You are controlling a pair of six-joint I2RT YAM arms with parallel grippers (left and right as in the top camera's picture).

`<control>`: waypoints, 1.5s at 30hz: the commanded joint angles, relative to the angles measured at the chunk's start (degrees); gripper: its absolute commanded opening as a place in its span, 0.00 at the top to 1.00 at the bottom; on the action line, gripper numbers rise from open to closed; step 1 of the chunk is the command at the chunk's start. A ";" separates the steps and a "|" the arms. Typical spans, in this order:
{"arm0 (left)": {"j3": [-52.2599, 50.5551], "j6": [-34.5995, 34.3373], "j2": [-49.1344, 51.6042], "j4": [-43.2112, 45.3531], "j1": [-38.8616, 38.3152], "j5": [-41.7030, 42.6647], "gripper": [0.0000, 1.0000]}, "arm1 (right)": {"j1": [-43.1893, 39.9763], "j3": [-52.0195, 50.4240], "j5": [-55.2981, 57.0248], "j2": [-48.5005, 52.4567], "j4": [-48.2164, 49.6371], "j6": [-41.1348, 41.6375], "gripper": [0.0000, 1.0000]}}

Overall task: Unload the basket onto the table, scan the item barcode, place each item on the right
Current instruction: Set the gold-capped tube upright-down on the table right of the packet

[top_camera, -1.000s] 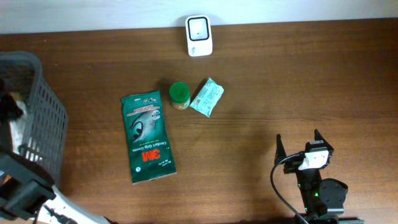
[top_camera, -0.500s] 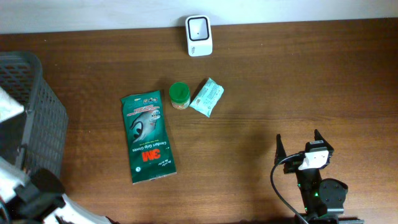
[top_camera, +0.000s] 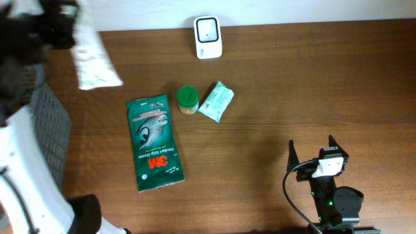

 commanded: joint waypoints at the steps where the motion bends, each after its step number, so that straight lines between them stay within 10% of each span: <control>1: -4.90 -0.94 2.95 0.52 -8.31 1.25 1.00 | -0.15 -0.26 -0.70 -0.26 -0.26 0.68 0.02; 20: -17.55 -15.15 29.18 9.38 -42.84 -12.90 1.00 | -0.15 -0.26 -0.70 -0.26 -0.26 0.68 0.02; 32: -17.81 -25.55 39.19 11.87 -47.91 -16.76 1.00 | -0.15 -0.26 -0.70 -0.26 -0.26 0.68 0.02; 34: -17.81 -25.51 39.17 11.91 -47.89 -16.79 0.86 | -0.15 -0.26 -0.70 -0.26 -0.26 0.68 0.02; 37: -17.77 -24.59 39.17 11.76 -47.71 -16.76 0.34 | -0.15 -0.26 -0.70 -0.26 -0.26 0.68 0.02; 45: -13.22 -16.22 37.16 9.81 -45.62 -16.83 0.31 | -0.15 -0.26 -0.70 -0.26 -0.26 0.68 0.02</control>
